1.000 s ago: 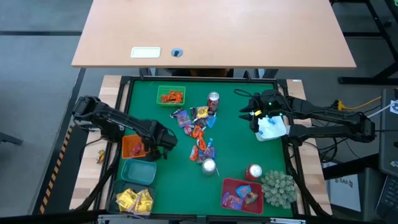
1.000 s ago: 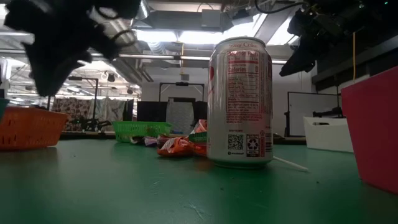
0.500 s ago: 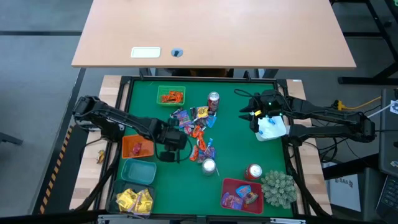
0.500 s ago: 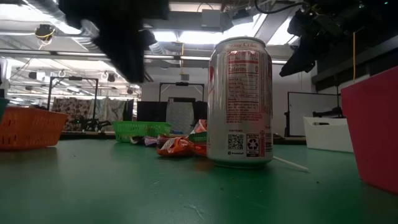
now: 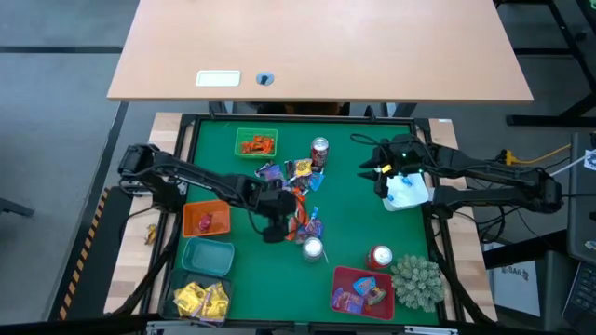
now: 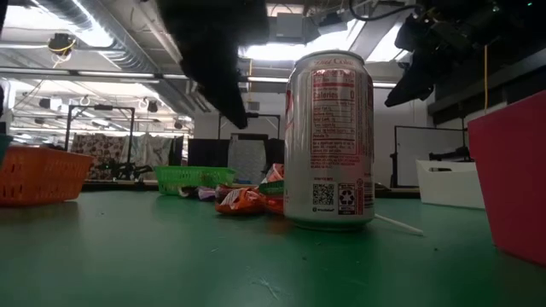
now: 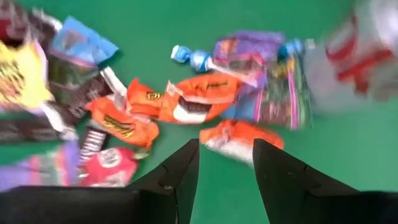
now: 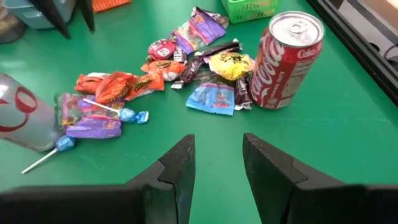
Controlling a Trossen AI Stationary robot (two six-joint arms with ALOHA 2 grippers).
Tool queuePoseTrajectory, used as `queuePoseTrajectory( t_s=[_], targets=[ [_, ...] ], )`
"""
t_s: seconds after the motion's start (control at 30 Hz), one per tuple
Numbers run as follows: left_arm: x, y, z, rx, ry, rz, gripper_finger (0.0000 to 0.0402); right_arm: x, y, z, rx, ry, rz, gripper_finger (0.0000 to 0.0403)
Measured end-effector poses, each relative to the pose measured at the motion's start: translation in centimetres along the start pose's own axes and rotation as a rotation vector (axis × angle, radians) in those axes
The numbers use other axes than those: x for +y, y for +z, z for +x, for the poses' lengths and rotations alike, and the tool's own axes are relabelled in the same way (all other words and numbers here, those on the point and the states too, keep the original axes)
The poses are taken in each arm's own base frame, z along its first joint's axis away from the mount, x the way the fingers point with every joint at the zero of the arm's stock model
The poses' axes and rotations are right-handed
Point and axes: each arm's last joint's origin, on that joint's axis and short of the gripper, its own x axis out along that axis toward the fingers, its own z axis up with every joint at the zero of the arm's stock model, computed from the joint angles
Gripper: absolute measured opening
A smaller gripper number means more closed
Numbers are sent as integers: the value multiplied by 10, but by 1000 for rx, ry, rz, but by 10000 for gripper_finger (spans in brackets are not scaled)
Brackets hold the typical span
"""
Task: Sort candy
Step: Put the orange chocolate into the green bin
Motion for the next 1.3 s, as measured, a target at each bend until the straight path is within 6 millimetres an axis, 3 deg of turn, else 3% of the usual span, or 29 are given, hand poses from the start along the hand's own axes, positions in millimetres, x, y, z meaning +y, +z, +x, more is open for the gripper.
queuePoseTrajectory(
  t_s=[0.17, 0.37, 0.67, 0.93, 1.3],
  targets=[
    [-8, -2, 12, 13, -3, -250, 140, 0, -1, 0, 14, 0, 2, 134],
    [-21, -10, 36, 56, 9, -418, 140, 0, -2, 0, 18, 1, 1, 134],
    [-30, -19, 72, 76, 32, -505, 140, 0, -2, 0, 18, 1, -1, 134],
    [-31, -21, 81, 92, 43, -502, 137, 0, -2, 0, 20, 1, 0, 134],
    [-30, -23, 81, 99, 68, -493, 43, 0, -2, 0, 20, 1, -1, 134]
  ],
)
